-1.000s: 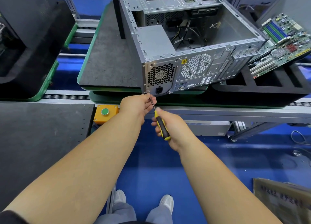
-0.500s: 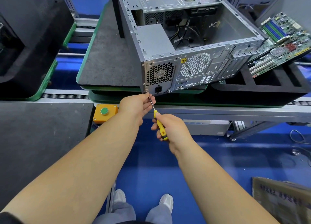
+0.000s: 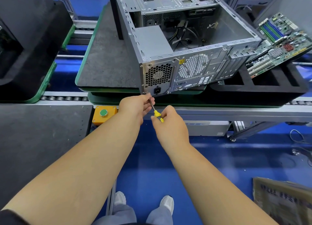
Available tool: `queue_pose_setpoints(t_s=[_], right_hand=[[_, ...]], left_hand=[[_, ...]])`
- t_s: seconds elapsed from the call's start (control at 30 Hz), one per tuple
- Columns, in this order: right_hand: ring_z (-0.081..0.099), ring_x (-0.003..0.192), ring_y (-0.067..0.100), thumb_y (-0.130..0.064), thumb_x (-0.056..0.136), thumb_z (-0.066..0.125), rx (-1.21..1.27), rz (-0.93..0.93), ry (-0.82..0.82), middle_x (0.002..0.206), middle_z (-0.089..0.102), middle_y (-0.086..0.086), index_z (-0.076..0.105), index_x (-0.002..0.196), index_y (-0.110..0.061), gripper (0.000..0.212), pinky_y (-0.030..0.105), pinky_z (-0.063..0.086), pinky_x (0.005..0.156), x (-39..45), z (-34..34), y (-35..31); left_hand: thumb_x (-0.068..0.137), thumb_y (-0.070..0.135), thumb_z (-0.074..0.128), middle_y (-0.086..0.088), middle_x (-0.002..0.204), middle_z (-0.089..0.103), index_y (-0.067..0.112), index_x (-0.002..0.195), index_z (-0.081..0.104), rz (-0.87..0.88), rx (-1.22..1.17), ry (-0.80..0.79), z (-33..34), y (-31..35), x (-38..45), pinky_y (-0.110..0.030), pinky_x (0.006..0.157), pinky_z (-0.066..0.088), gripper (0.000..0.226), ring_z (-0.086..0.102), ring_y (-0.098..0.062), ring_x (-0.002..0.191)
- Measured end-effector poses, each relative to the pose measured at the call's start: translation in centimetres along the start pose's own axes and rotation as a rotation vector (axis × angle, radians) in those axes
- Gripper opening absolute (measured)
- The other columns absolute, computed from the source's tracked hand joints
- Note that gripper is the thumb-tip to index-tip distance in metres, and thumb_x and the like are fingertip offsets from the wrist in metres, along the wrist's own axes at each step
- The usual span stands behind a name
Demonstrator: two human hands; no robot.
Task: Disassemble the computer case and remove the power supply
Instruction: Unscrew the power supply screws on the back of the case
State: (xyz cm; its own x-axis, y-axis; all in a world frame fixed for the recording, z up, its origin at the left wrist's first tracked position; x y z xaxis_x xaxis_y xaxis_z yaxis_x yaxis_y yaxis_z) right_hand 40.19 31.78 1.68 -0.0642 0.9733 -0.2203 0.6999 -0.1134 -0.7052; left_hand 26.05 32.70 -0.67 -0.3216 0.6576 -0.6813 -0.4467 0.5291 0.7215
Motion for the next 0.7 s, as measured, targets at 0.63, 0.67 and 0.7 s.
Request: queue_pose_setpoints(t_s=[0.63, 0.67, 0.7], right_hand=[[0.047, 0.047, 0.009, -0.027, 0.099, 0.055, 1.049, 0.481, -0.438, 0.063, 0.057, 0.000, 0.065, 0.094, -0.010, 0.020, 0.020, 0.038, 0.043, -1.5, 4.2, 1.7], [0.045, 0.047, 0.009, -0.028, 0.099, 0.055, 0.981, 0.455, -0.409, 0.063, 0.056, 0.000, 0.063, 0.092, -0.012, 0.019, 0.020, 0.037, 0.044, -1.3, 3.9, 1.8], [0.044, 0.047, 0.009, -0.029, 0.099, 0.055, 0.880, 0.413, -0.371, 0.065, 0.056, 0.000, 0.061, 0.091, -0.014, 0.018, 0.021, 0.037, 0.045, -1.0, 3.4, 1.8]], left_hand=[[0.098, 0.023, 0.054, 0.002, 0.077, 0.066, 0.014, 0.081, 0.061, 0.011, -0.004, 0.006, 0.2, 0.2, 0.0, -0.015, 0.066, 0.051, 0.021, 0.063, -0.006, 0.070], [0.099, 0.022, 0.053, 0.002, 0.077, 0.066, 0.013, 0.081, 0.061, 0.011, -0.006, 0.000, 0.3, 0.1, 0.0, -0.016, 0.067, 0.051, 0.021, 0.062, -0.006, 0.071], [0.099, 0.022, 0.052, 0.001, 0.078, 0.065, 0.013, 0.080, 0.060, 0.011, -0.007, -0.005, 0.4, 0.1, 0.0, -0.016, 0.068, 0.051, 0.022, 0.062, -0.006, 0.071]])
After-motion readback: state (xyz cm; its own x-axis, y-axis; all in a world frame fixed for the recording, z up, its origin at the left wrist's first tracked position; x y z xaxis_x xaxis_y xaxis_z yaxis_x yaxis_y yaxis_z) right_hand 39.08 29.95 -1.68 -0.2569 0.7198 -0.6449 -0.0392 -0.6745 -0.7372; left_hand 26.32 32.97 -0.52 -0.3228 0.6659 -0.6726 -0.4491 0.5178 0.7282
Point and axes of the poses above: each hand's wrist, its own x-axis towards the middle knuckle, its own z-axis out of the palm, y = z × x, the point moved 10 cm from there along x, towards the middle knuckle
